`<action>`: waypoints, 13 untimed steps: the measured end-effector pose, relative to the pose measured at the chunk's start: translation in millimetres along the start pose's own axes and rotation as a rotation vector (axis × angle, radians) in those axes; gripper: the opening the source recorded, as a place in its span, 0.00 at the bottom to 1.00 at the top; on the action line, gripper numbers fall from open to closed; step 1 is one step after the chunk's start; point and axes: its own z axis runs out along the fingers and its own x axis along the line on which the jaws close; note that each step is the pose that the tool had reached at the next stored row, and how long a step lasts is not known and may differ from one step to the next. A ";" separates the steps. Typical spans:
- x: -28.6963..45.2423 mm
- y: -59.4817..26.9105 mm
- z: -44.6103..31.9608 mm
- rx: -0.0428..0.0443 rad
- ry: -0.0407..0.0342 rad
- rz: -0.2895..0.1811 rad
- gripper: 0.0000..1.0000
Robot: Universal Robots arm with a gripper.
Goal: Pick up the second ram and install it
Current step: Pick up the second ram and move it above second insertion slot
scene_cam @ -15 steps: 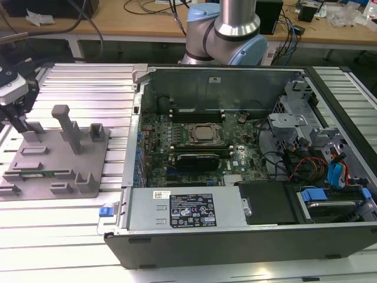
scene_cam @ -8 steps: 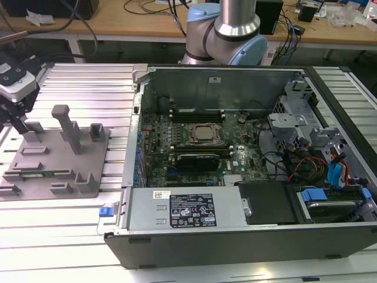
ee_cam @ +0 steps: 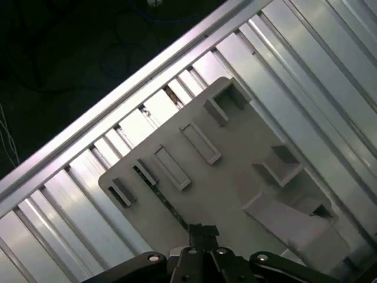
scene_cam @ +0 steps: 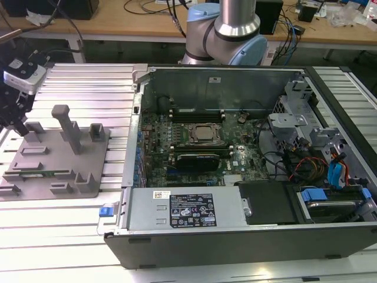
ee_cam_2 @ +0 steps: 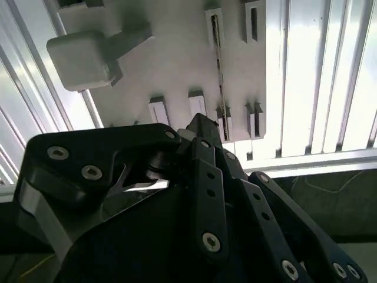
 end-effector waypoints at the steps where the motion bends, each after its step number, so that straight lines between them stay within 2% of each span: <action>1: 0.0 0.0 0.7 -0.0007 0.0019 -0.040 0.08; 5: 0.1 -0.1 2.3 -0.0024 0.0070 -0.142 0.08; 12: 0.1 -0.2 4.5 -0.0042 0.0157 -0.290 0.08; 13: 0.1 -0.2 5.1 -0.0046 0.0177 -0.325 0.08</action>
